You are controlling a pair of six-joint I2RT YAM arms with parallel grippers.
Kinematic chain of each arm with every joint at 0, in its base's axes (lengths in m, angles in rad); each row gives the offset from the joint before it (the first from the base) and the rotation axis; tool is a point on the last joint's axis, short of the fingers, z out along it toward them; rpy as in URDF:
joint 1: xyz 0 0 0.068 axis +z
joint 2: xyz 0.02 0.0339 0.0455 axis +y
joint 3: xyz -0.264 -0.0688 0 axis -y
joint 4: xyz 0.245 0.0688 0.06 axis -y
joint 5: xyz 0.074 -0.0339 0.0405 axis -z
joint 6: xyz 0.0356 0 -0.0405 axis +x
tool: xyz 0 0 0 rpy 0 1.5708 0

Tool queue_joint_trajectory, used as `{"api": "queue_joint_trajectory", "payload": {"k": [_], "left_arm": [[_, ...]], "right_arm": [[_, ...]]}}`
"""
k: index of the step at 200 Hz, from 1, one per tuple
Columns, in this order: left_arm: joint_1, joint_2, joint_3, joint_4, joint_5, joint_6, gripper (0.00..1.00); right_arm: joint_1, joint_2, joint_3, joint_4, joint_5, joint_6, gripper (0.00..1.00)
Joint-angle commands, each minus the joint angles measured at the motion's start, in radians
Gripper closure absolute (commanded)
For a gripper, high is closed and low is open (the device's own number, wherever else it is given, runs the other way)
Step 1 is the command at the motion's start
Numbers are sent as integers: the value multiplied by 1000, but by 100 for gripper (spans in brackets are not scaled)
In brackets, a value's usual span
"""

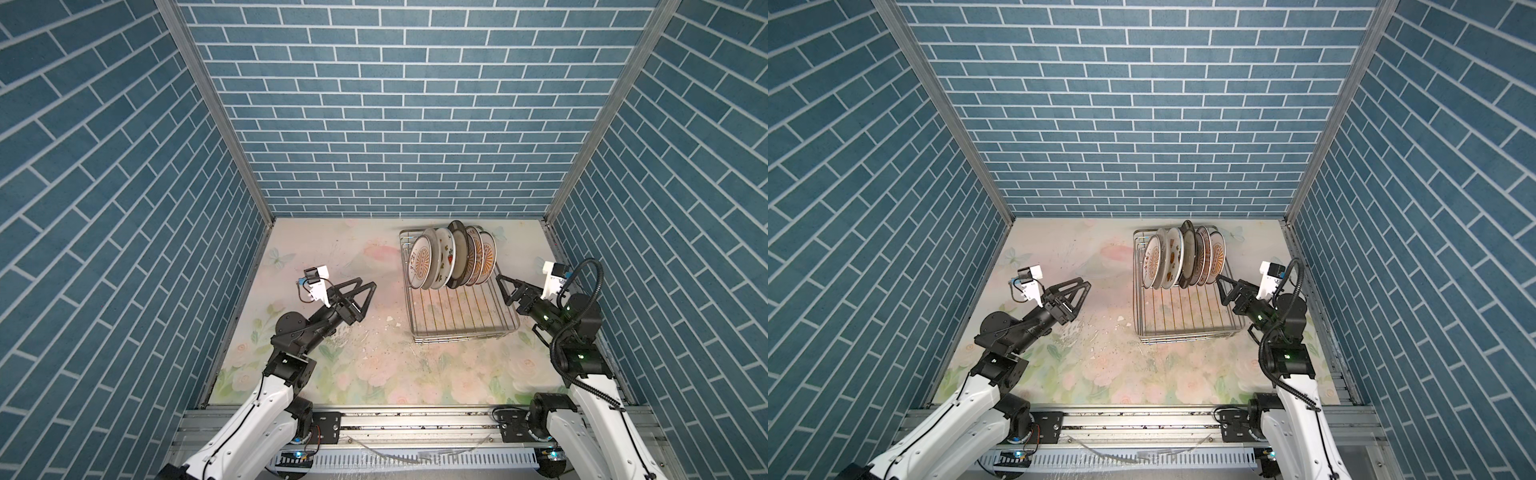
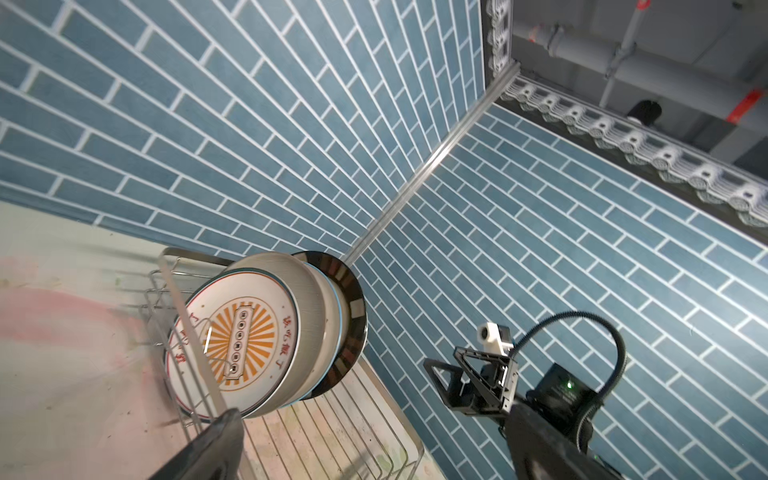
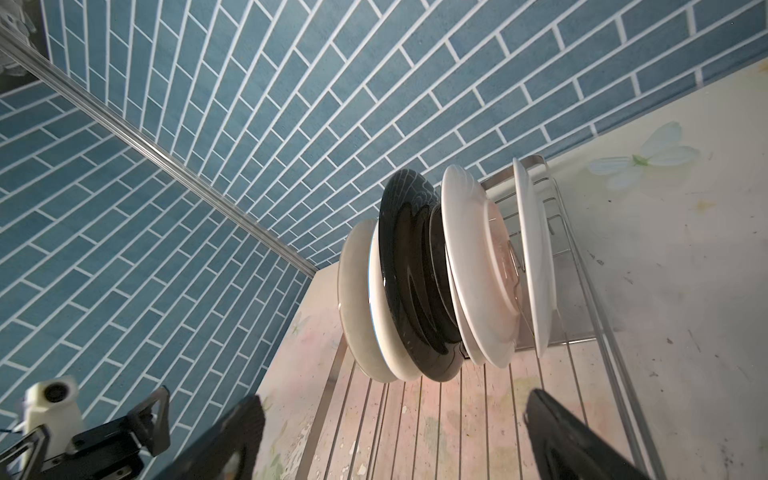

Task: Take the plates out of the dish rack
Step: 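Raise both arms and reach the right gripper to the dark-rimmed plate, then close the right gripper on the dark-rimmed plate's rim in the rack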

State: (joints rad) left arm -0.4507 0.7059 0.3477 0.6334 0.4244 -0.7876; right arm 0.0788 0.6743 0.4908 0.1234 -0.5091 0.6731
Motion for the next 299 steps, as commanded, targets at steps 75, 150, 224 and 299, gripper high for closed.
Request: {"api": "queue_joint_trajectory", "payload": {"k": [75,150,224,299], "left_arm": [[-277,177,168,-206,-207,258,0],[-322,298,185,-132,-291,238,0],[-322,324,170,-89,-355,237,0],[-322,338,148,-68,-374,231,0]], "right_arm": [[265,232,313,-211,304,-211,3],[355,410,484,-293,585,-279,7],[417,654,680,-354,689,-343,43],[490,889,879,-443,927,-386,61]]}}
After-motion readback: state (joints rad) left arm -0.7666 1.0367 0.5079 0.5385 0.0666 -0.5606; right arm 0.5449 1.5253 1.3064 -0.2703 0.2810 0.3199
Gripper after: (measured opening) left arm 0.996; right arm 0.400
